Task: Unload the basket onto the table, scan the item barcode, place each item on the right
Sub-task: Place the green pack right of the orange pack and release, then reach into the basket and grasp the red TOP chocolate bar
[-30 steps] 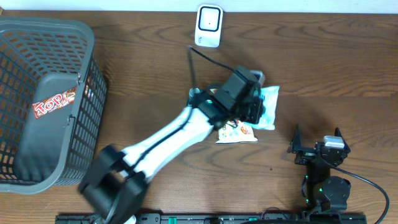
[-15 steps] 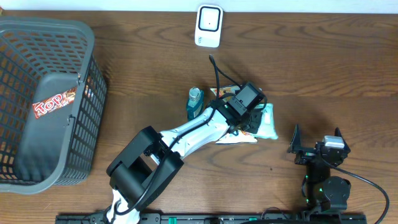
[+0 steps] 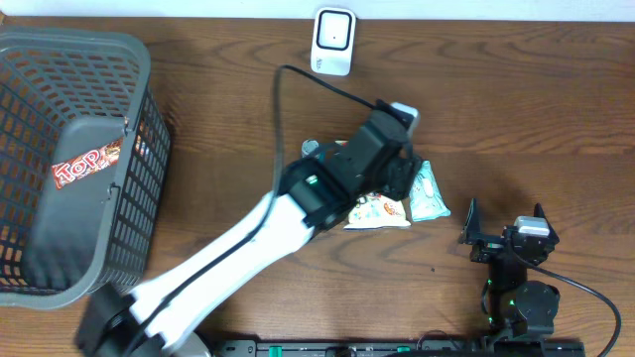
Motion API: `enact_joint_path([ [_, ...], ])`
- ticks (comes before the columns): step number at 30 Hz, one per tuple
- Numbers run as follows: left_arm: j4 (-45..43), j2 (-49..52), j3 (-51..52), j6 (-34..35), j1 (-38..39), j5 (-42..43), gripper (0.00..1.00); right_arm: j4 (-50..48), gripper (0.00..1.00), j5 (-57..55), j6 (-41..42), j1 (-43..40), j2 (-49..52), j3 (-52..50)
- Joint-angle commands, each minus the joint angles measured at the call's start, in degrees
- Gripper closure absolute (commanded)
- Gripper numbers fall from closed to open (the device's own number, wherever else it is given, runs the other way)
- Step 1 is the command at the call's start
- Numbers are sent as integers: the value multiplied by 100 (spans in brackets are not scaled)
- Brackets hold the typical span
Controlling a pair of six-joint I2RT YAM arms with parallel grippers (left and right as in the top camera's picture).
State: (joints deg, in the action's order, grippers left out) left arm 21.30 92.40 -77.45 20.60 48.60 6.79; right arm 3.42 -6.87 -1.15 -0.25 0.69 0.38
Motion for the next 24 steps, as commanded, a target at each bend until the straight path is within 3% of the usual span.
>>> enact_joint_path([
  [1,413,-1036,-133,-680,-2,-1567,40,20,1,-7,-85,28,-31,-7],
  [9,813,-2411,-133,-748,-330,-5552,39,20,1,-7,-85,28,-31,-7],
  [12,837,-2750,-133,-748,-848,-6205,39,22,1,-7,-85,28,-31,-7],
  [16,964,-3071,-133,-511,-1928,-6293,36,20,1,-7,-85,28,-31,-7],
  [17,1189,-3180,-133,-50,-2625,-6277,32,20,1,-7,-85,28,-31,-7],
  [19,1484,-3222,-133,433,-3294,-6092,28,20,1,-7,-85,28,-31,-7],
  [24,2063,-3084,-131,1220,-5088,-4194,26,22,1,-7,-85,28,-31,-7],
])
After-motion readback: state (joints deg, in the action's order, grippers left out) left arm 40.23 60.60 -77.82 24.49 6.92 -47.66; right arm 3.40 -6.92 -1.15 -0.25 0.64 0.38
